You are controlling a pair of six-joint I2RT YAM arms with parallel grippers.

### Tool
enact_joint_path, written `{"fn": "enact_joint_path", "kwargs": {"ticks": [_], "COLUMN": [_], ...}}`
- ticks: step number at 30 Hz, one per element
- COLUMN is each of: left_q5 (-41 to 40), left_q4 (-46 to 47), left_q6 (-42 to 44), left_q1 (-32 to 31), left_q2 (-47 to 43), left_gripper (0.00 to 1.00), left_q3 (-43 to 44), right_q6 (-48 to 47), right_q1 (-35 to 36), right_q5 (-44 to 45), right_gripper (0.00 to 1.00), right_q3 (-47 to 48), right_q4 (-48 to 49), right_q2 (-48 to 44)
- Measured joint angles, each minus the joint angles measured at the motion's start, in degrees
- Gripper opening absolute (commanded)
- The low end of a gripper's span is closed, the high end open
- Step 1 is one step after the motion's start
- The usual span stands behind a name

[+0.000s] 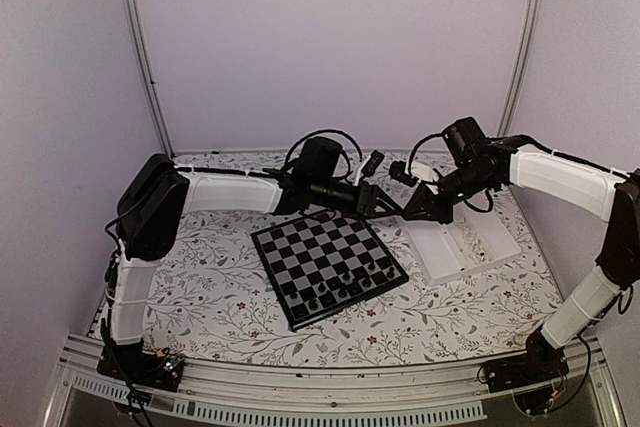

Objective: Set up the chess pieces on the board
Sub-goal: Place the chess piece on the chessboard.

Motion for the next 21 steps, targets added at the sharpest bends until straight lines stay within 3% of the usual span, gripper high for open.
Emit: {"fn": "enact_joint_path", "kwargs": {"ticks": [9, 18, 21], "left_q5": [2.0, 4.0, 4.3], "left_q4": [0.0, 0.7, 1.2], "left_q6": [-0.8, -2.1, -2.6], "left_q1": [-0.2, -0.3, -0.2], "left_q2": [0.8, 1.2, 1.2], "left_gripper": [0.37, 0.16, 0.14], "left_q3": [0.6, 0.8, 0.7], "right_q6": [0.3, 0.6, 0.9], "right_q1": [0.8, 1.2, 1.2], "right_q5": [0.4, 0.9, 0.9], "right_gripper": [0.12, 0.13, 0.27], "right_q3": [0.5, 0.5, 0.5], "right_q4": [-0.6, -1.0, -1.0], "right_q2": [0.8, 0.8, 0.8]}}
